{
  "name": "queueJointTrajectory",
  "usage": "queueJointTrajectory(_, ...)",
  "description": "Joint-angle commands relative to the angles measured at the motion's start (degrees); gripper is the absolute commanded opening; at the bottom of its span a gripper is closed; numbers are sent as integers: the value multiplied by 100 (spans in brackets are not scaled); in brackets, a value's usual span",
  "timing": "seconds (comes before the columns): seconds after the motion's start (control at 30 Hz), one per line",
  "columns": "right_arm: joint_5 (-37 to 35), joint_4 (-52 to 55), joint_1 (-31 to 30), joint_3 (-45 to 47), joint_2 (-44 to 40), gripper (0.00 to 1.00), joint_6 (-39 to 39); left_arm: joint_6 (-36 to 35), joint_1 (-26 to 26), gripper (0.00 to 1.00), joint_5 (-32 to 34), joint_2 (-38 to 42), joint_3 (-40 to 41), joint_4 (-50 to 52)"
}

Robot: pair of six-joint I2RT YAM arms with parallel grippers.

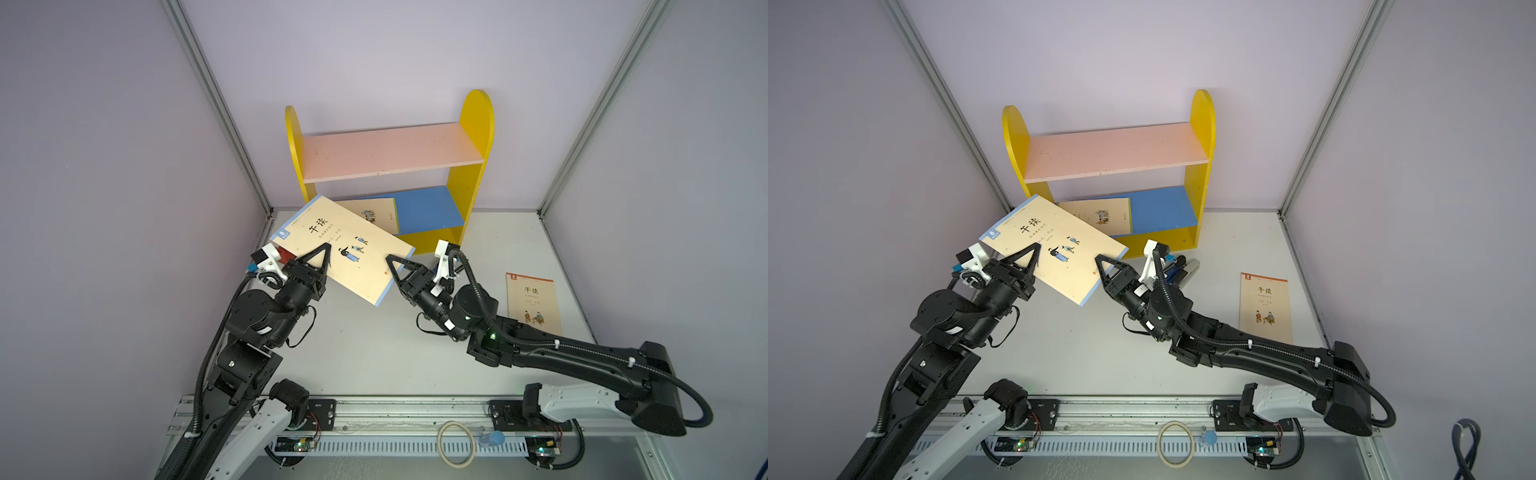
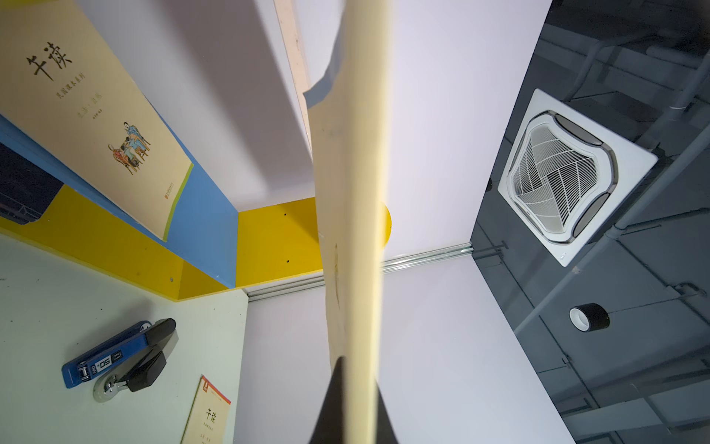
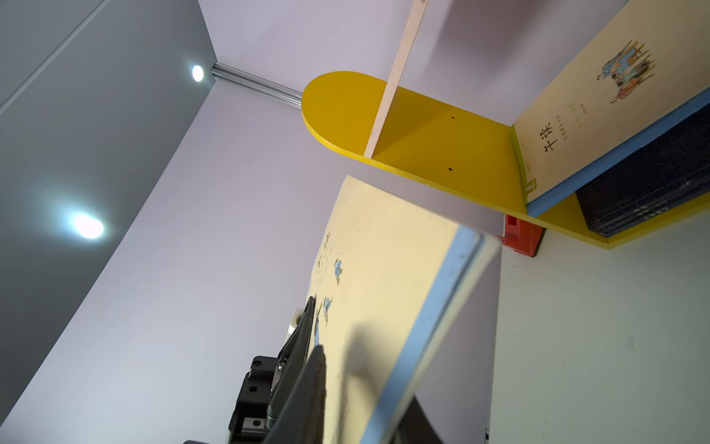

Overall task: Stacking books/files
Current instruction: Pass.

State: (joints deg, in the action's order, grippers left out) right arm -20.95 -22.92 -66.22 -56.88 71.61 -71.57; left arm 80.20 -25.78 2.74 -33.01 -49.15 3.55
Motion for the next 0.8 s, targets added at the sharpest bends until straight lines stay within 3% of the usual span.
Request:
queueJointTrajectory(0.0,-21,165,37,-95,49,25,52,-77,29,0,-216,-40,-52,-274)
queueJointTrajectory(0.17,396,47,203,-192,323,23,-169,-90,29,0,-397,-125,-106,-390)
queueJointTrajectory(0.33,718,239,258,-455,476,4,-71,-141,30,1,-356,-104,-130,-328)
queueJointTrajectory(0.37,740,237,267,-446,472,0,-74,-137,29,5,-334,-100,-139,-280)
queueJointTrajectory(0.6,961,220,288,-202,203,0,31,-84,224,36,-425,-179,-318,117)
queueJointTrajectory(0.77,1283,156,278,72,-100,0,87,240,725,45,-1136,-459,-437,157)
